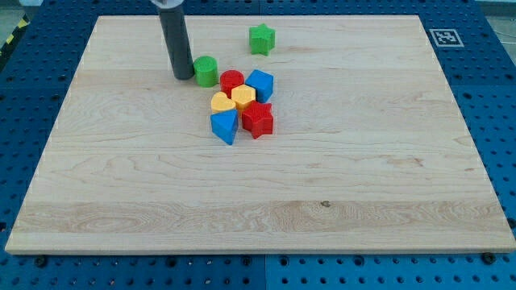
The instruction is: Move the green circle left to the green star
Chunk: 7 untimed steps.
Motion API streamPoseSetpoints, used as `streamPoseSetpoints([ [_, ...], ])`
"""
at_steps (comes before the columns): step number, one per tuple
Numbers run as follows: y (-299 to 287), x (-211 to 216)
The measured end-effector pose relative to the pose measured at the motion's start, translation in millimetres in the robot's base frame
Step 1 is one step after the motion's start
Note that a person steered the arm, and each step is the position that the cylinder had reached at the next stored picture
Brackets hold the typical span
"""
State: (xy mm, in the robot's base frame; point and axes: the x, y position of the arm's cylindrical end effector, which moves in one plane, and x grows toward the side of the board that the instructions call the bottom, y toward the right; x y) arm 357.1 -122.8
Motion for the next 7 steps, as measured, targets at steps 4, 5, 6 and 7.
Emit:
streamPoseSetpoints([
  [4,39.4,-7.7],
  [5,39.2,-7.2],
  [6,34.7,-16.2],
  [7,38.0,-24.8],
])
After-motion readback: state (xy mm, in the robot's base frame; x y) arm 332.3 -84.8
